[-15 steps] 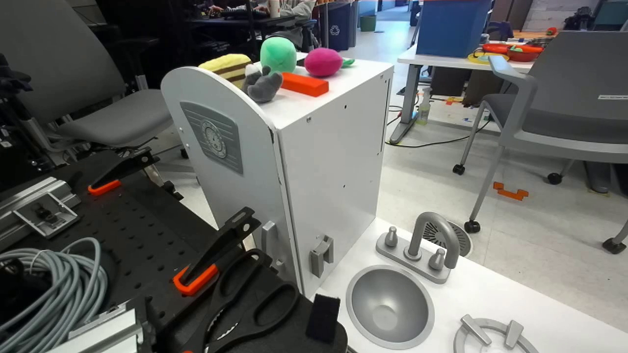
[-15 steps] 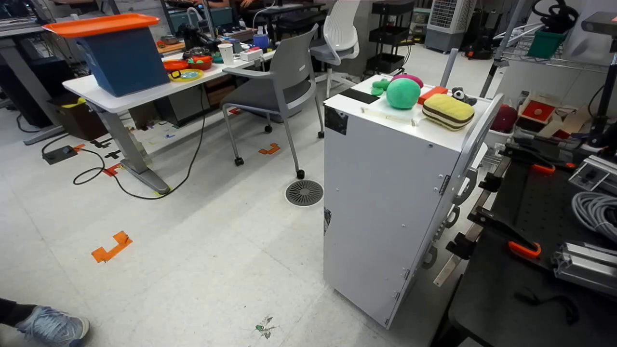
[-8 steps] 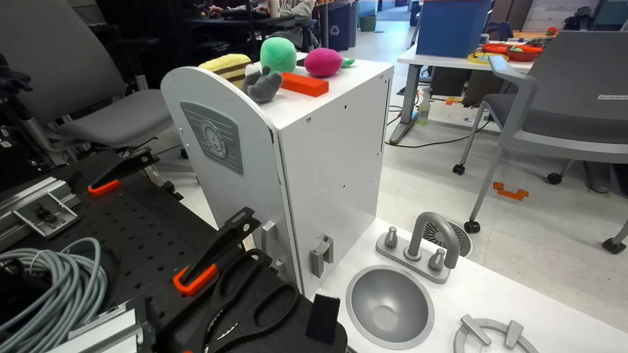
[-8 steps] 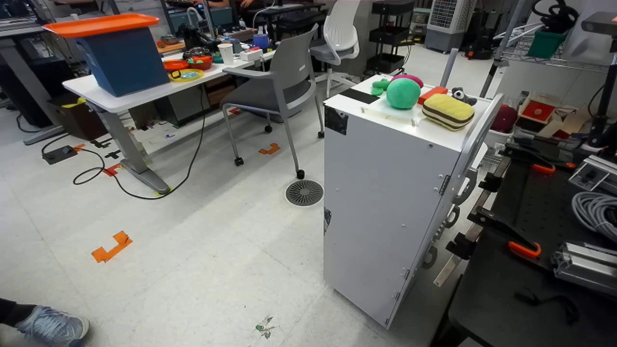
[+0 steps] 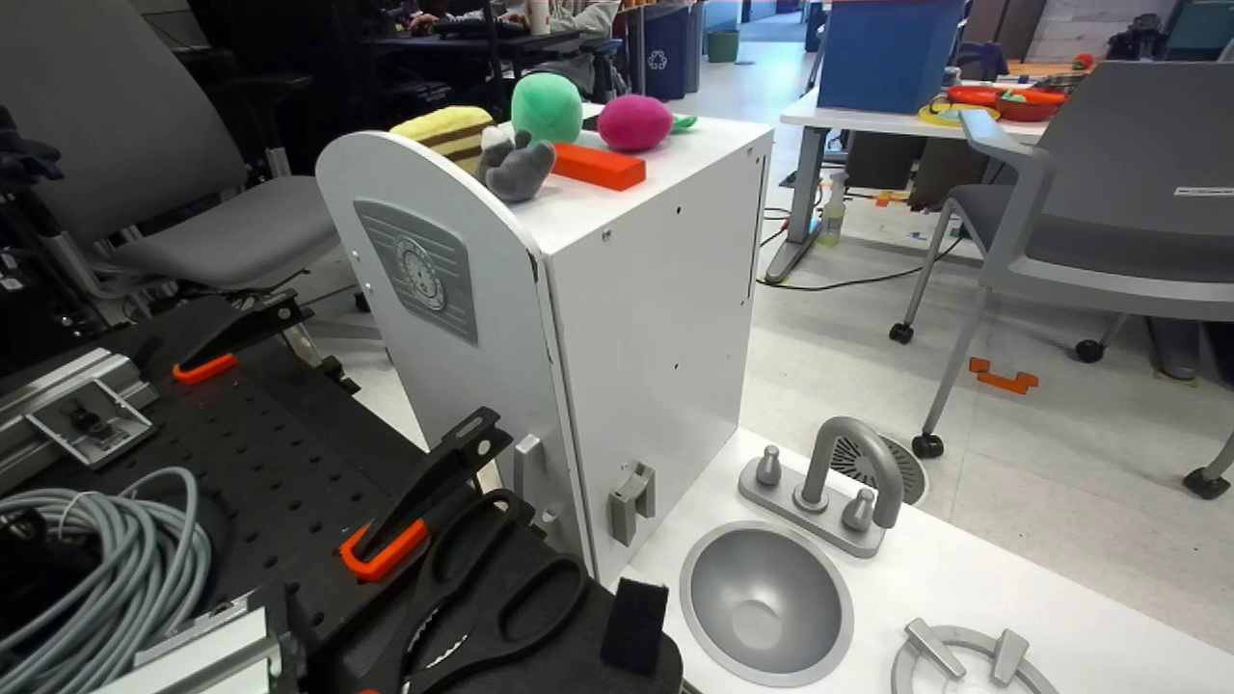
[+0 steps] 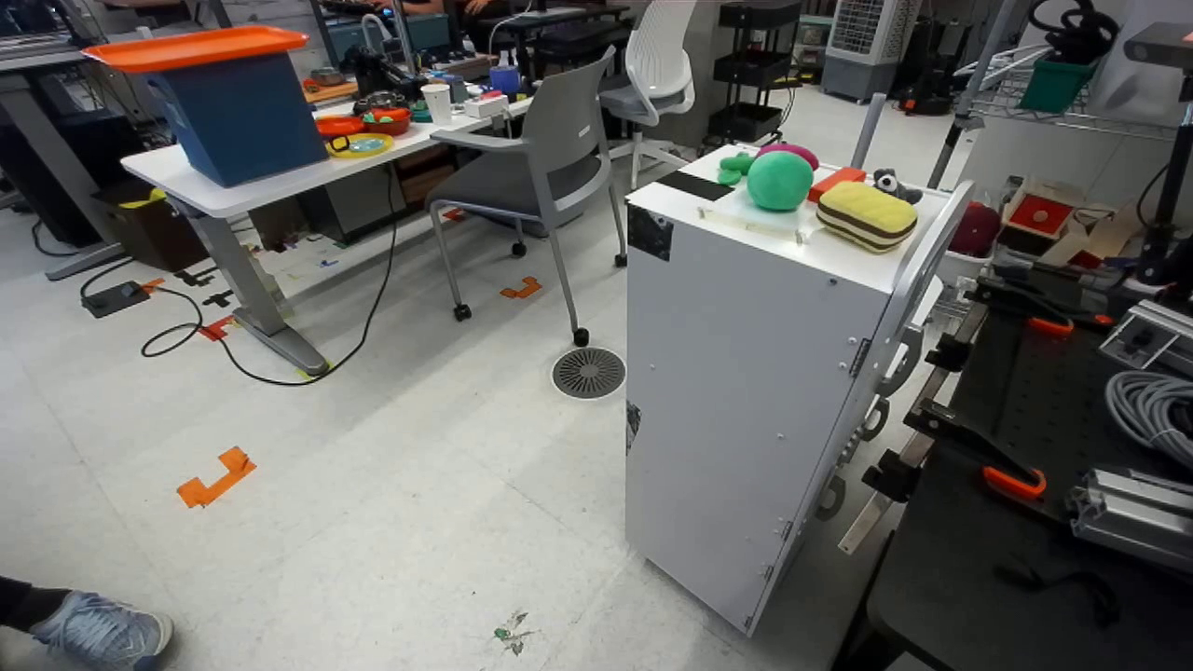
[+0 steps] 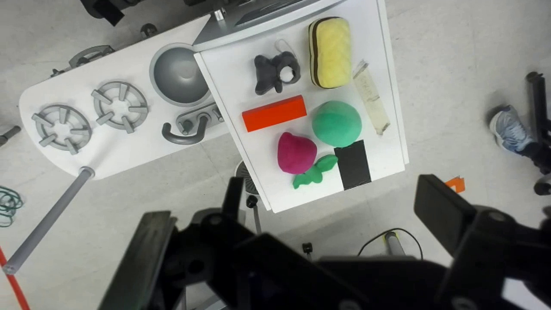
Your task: Put the beetroot plushy in the sink
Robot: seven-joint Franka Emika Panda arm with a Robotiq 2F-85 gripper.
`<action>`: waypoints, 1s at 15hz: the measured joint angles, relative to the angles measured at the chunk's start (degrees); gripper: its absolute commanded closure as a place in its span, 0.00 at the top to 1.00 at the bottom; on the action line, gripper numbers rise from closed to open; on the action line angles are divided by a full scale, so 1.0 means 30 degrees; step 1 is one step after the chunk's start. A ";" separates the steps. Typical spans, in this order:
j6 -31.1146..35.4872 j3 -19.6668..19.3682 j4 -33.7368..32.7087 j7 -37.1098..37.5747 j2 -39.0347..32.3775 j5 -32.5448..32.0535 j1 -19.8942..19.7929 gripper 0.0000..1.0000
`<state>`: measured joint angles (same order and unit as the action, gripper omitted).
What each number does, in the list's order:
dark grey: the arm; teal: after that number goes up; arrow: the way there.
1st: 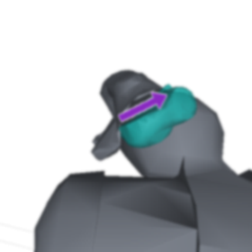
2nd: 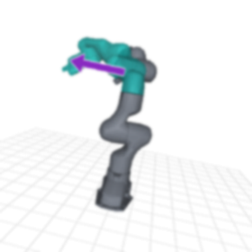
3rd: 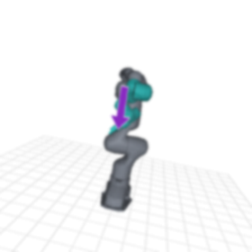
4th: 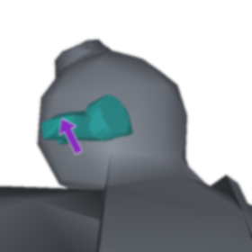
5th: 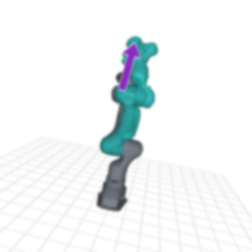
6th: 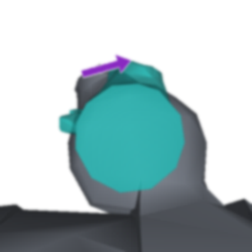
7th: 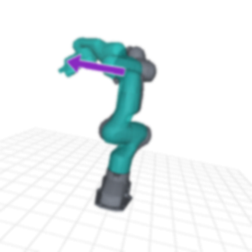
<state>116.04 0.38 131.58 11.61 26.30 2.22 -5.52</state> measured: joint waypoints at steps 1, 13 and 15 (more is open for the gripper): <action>0.0057 -0.0038 -0.0164 0.0000 -0.0415 -0.0105 -0.0018 1.00; 0.2213 -0.0753 -0.0964 0.2972 -0.4815 -0.2307 -0.1095 1.00; 0.3142 -0.0839 -0.1059 0.4487 -0.5337 -0.2655 -0.1356 1.00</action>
<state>125.47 -2.14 128.40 25.07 10.28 -5.74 -9.59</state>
